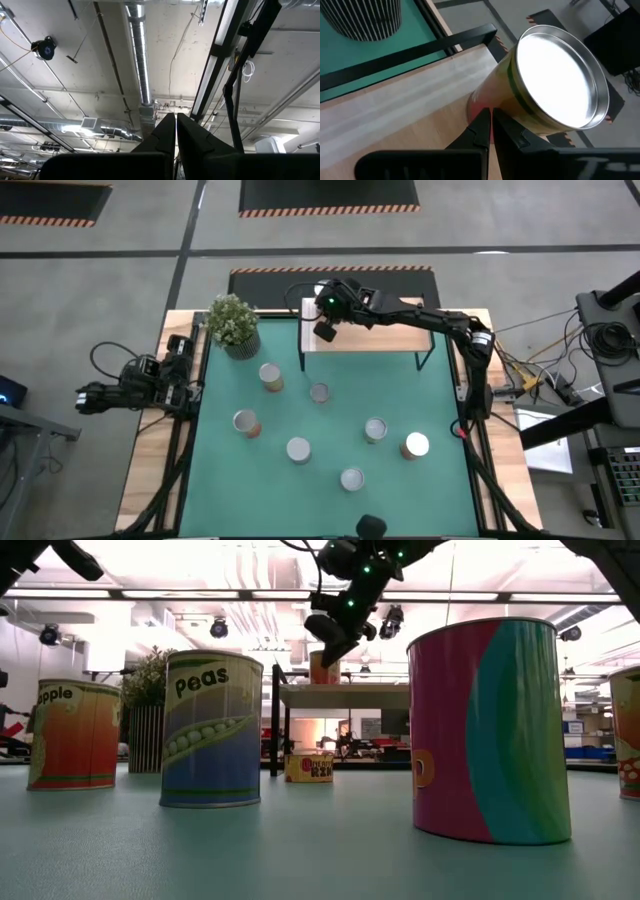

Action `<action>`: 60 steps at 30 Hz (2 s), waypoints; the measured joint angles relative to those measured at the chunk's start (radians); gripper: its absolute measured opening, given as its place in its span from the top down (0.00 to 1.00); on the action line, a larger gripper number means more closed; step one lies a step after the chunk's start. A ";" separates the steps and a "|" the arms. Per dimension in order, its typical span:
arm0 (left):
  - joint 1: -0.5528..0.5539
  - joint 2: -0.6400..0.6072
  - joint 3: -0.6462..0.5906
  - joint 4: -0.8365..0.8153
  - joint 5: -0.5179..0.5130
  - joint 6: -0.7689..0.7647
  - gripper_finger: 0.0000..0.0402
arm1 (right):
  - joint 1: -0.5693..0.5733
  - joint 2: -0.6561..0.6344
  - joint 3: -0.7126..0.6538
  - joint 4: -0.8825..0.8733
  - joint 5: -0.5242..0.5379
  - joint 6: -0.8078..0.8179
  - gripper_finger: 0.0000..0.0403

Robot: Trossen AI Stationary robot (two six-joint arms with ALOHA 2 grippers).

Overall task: Pick and place cans onto a shelf
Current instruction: Put the canned corn on the shelf, then put the canned green beans on the shelf

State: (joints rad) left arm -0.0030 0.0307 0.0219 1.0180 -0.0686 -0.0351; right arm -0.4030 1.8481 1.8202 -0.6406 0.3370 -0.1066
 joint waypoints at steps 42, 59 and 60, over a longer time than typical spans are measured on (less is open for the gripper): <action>0.000 0.000 0.000 -0.017 0.008 -0.001 1.00 | 0.478 -0.543 -0.978 0.921 0.066 0.089 0.98; -0.001 0.011 0.000 -0.039 0.063 -0.105 1.00 | 0.711 -0.566 -1.230 1.208 0.134 0.072 0.98; -0.001 0.014 0.000 -0.032 0.064 -0.127 1.00 | 0.715 -0.570 -1.231 1.210 0.149 0.070 0.98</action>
State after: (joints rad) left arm -0.0036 0.0450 0.0219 0.9856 -0.0042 -0.1619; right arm 0.3125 1.2783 0.5888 0.5696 0.4862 -0.0369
